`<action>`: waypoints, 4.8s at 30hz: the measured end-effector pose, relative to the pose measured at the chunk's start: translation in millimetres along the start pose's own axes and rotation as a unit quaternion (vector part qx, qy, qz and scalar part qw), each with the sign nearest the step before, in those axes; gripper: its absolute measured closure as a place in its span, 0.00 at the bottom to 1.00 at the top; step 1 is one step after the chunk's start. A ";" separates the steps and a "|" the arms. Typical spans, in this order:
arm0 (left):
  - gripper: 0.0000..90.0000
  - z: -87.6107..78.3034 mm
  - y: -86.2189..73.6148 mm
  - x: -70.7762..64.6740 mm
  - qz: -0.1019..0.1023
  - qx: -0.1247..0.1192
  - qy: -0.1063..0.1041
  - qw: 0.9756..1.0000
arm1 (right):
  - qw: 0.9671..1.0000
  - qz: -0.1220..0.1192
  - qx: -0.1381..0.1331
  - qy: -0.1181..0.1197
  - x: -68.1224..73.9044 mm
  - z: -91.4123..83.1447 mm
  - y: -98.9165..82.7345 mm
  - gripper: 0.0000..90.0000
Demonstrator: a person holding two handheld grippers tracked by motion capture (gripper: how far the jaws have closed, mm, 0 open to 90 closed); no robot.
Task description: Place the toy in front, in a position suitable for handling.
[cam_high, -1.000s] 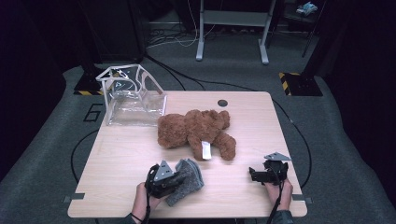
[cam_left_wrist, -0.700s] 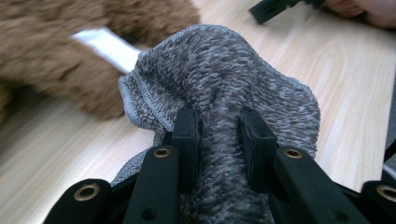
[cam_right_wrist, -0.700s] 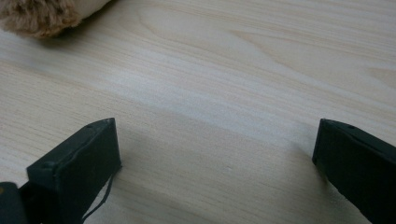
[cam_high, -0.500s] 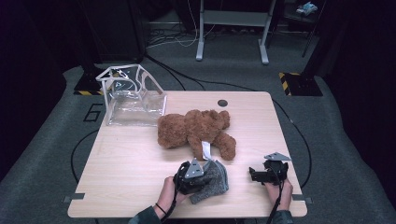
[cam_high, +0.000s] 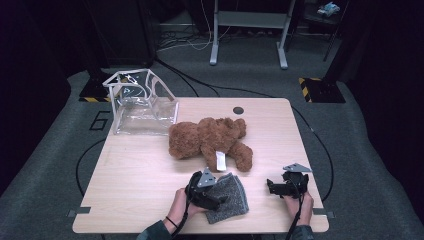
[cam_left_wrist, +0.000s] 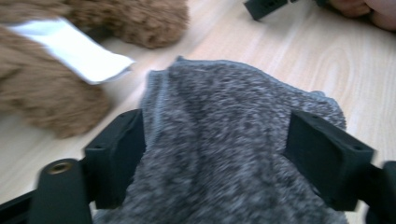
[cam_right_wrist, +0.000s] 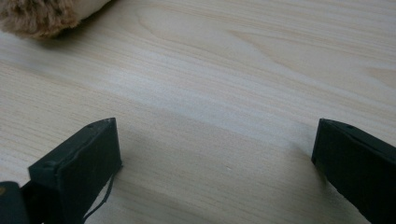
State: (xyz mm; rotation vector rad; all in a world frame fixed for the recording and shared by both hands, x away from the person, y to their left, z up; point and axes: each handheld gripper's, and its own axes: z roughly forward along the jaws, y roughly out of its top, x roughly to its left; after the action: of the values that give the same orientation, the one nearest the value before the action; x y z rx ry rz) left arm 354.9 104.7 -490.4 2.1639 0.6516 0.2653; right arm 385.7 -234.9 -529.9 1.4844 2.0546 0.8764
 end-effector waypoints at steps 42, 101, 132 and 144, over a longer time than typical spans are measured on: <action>0.00 -76.8 -109.3 109.5 -0.159 0.041 0.208 0.964 | 0.999 0.016 -0.009 0.036 3.4 -12.8 8.5 0.00; 0.00 -75.3 -108.2 108.3 -0.165 0.041 0.216 0.962 | 0.966 -0.137 -0.002 0.221 137.4 -7.1 9.0 0.82; 0.00 -74.9 -108.2 108.5 -0.165 0.039 0.216 0.962 | 0.987 -0.075 -0.052 0.129 62.4 -66.6 2.5 0.82; 0.00 -74.5 -108.2 108.4 -0.166 0.037 0.217 0.961 | 0.994 -0.053 -0.052 0.078 31.7 -75.2 -5.8 0.83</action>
State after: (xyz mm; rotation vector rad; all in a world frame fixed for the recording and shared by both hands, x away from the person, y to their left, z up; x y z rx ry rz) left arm 377.4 268.4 -532.0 2.0363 1.2737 0.5475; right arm 320.5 -223.3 -481.8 1.2759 2.1405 1.0699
